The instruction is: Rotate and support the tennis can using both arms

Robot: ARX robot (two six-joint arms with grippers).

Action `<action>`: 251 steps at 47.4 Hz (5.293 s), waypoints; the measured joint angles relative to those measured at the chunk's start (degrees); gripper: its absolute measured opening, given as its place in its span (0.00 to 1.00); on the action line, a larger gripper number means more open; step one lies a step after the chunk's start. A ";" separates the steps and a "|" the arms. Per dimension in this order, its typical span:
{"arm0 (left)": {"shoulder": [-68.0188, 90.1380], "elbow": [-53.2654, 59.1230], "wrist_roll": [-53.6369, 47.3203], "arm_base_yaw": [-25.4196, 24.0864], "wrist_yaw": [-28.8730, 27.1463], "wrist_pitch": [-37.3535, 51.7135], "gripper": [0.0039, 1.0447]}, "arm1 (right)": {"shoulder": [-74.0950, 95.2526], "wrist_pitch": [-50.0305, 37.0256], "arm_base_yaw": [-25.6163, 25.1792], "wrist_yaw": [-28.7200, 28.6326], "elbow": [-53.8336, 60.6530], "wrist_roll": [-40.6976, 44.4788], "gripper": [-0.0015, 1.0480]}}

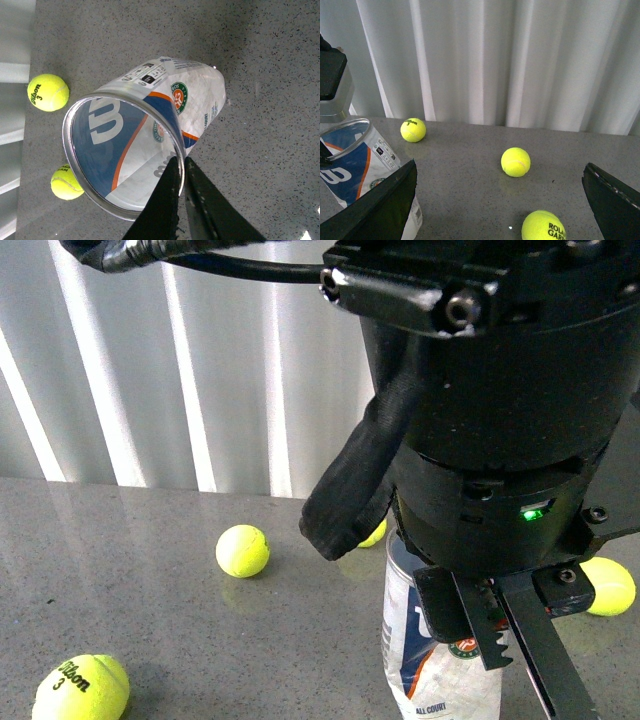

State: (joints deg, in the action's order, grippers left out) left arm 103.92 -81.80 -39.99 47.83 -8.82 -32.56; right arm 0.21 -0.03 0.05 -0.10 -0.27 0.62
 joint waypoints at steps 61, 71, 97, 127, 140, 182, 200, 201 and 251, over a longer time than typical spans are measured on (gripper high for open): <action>-14.67 1.14 13.88 -6.95 7.30 0.96 0.94 | 0.00 0.00 0.00 0.00 0.00 0.00 0.93; -23.34 8.15 22.01 -15.98 5.66 10.47 0.94 | 0.00 0.00 0.00 0.00 0.00 -0.02 0.93; -48.89 56.15 40.28 -43.50 4.33 61.68 0.57 | 0.00 0.00 0.00 0.00 0.00 -0.02 0.93; -65.90 74.97 40.24 -47.69 8.81 63.56 0.03 | 0.00 0.00 0.00 0.02 0.00 0.00 0.93; -73.33 78.09 40.24 -47.71 8.79 59.17 0.03 | 0.00 0.00 0.00 0.02 0.00 0.00 0.93; -92.78 80.41 40.24 -47.71 8.81 43.98 0.03 | 0.00 0.00 0.00 0.02 0.00 -0.02 0.93; -103.69 80.39 40.24 -47.71 8.81 32.79 0.03 | 0.00 0.00 0.00 0.00 0.00 -0.02 0.93; -103.69 80.39 40.22 -47.71 8.81 32.76 0.03 | 0.00 0.00 0.00 0.00 0.00 0.00 0.93; -103.71 80.39 40.22 -47.71 8.81 32.59 0.94 | 0.00 0.00 0.00 0.02 0.00 0.00 0.93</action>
State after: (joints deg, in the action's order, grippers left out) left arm 0.21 -1.41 0.23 0.12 -0.01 0.03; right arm 0.21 -0.03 0.05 -0.08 -0.27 0.62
